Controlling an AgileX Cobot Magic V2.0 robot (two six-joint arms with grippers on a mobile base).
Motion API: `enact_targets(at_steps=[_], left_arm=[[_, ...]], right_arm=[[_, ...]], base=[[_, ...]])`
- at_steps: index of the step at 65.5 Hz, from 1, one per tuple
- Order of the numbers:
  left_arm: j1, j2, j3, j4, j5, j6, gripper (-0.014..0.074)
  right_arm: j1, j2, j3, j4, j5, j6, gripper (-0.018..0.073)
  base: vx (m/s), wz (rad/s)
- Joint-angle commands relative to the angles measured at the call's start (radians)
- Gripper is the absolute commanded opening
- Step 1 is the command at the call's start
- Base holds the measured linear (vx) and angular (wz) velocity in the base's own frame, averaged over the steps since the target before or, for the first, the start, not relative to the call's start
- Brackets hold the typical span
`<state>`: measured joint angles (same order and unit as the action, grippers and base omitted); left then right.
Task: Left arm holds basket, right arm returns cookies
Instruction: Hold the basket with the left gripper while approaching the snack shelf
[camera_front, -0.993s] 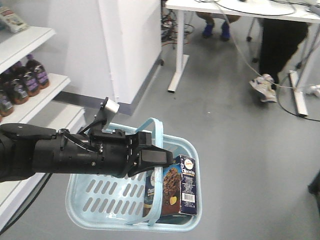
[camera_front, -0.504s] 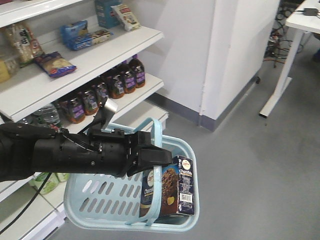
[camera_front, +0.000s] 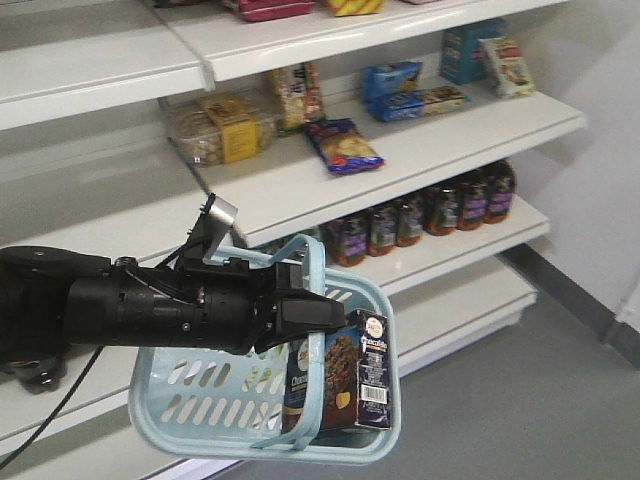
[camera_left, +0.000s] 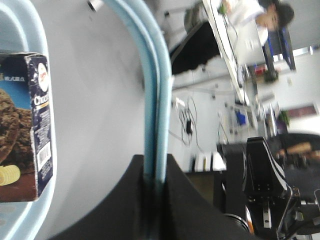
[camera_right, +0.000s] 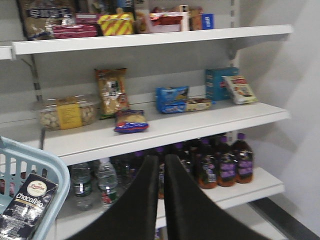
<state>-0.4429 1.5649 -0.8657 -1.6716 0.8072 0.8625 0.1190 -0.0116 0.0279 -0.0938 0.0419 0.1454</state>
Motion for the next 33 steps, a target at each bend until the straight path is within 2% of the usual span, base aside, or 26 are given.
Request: enact_targets(at_steps=[1, 33], left_arm=[[-0.006, -0.044, -0.037, -0.107, 0.052, 0.005, -0.0003], [-0.006, -0.044, -0.037, -0.108, 0.015, 0.005, -0.0003]], right_arm=[[0.000, -0.012, 0.018, -0.007, -0.073, -0.006, -0.0003], [0.000, -0.012, 0.018, -0.007, -0.073, -0.006, -0.0003]], base=[[0.22, 0.85], [0.18, 0.66]])
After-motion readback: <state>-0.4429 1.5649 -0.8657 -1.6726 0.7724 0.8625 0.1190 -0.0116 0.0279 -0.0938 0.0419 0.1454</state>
